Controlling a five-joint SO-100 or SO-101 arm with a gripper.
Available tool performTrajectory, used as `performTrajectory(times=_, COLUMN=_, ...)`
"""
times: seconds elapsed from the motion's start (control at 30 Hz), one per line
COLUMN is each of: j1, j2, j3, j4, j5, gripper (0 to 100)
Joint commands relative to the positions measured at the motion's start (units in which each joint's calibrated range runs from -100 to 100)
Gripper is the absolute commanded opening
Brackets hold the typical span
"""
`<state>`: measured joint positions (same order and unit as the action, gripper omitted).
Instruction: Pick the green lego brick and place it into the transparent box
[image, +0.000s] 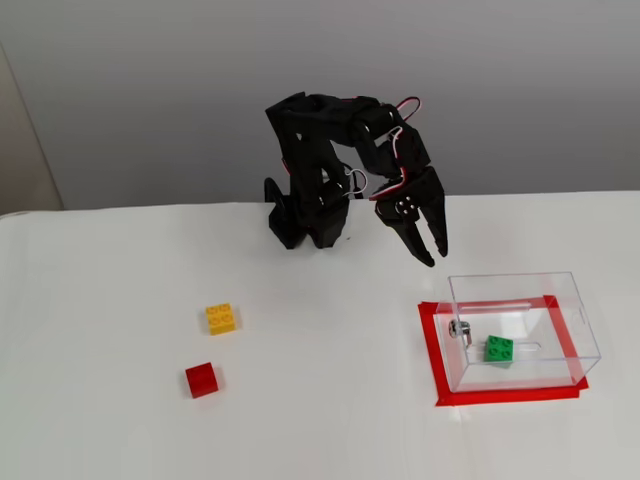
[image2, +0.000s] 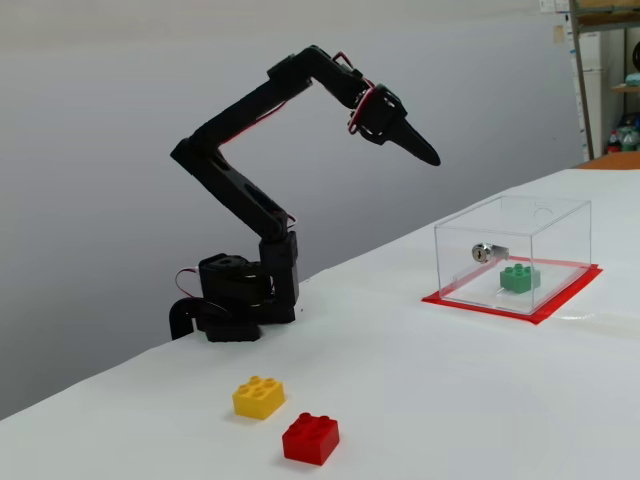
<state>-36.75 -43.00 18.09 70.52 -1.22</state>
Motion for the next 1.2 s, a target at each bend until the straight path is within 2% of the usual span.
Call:
performTrajectory(times=0.0, j1=4.4, j2=-6.7, j3=1.3, j4=1.0, j5=0.2, gripper=8)
performTrajectory(times=0.23, j1=15.7, j2=-18.2, j3=9.9, j4=0.6, j5=0.1, gripper=8)
performTrajectory(times=0.37, j1=23.4, j2=-25.7, j3=16.6, j4=0.2, j5=0.2, gripper=1)
performTrajectory(times=0.43, j1=26.5, j2=-29.3, j3=19.5, j4=0.2, j5=0.2, gripper=1)
performTrajectory(times=0.93, j1=40.3, j2=-46.0, j3=37.6, j4=0.1, j5=0.2, gripper=1)
performTrajectory(times=1.17, j1=46.6, j2=-53.7, j3=52.5, j4=-9.7, j5=0.2, gripper=1)
